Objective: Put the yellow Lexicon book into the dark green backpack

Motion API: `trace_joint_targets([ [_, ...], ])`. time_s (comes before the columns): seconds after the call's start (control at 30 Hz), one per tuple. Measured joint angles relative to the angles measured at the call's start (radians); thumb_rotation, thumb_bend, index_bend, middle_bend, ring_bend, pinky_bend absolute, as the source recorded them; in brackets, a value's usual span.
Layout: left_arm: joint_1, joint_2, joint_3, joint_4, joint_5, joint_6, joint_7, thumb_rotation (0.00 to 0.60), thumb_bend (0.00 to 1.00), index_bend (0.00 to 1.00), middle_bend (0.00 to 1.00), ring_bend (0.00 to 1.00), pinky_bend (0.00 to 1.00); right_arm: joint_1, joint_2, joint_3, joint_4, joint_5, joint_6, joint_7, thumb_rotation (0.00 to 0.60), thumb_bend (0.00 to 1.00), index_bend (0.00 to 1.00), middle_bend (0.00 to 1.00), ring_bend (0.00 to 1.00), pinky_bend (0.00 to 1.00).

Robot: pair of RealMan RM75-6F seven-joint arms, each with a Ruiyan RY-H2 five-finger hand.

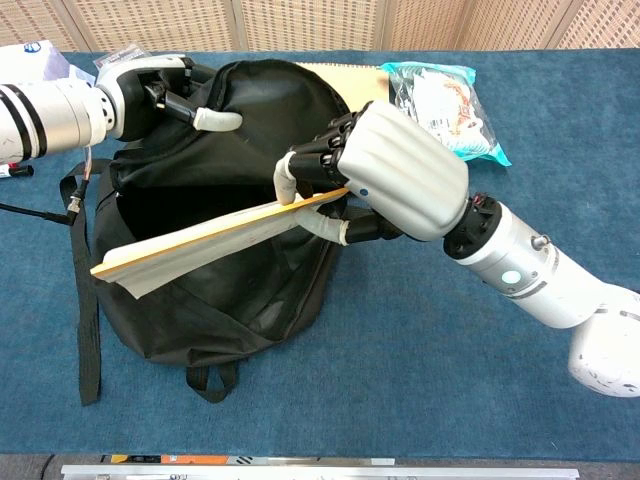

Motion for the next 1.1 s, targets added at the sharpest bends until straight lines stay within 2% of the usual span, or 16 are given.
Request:
trace_joint_targets([
  [0.43,0.024,0.02,-0.019,0.015,0.01,-0.023,-0.012,0.6,0.31,0.61,0.65,0.63,0.62,0.103,-0.104,-0.003,0.274,0.026,0.013,0.006,0.6,0.41,0.92,0.9,0.76,0.75],
  [0.67,0.036,0.029,-0.027,0.031,0.021,-0.052,-0.023,0.6,0.31,0.61,0.65,0.63,0.62,0.129,-0.15,-0.032,0.4,0.061,-0.008,-0.026,0.6,0.41,0.94,0.92,0.78,0.77],
  [0.83,0.047,0.039,-0.035,0.031,0.038,-0.071,-0.029,0.6,0.31,0.61,0.65,0.63,0.62,0.122,-0.153,-0.073,0.403,0.068,-0.02,-0.087,0.6,0.41,0.96,0.93,0.8,0.78],
  [1.1,0.071,0.057,-0.056,0.018,0.07,-0.095,-0.045,0.6,0.31,0.6,0.65,0.63,0.62,0.098,-0.112,-0.129,0.288,0.083,-0.118,-0.266,0.6,0.41,0.96,0.93,0.82,0.8],
])
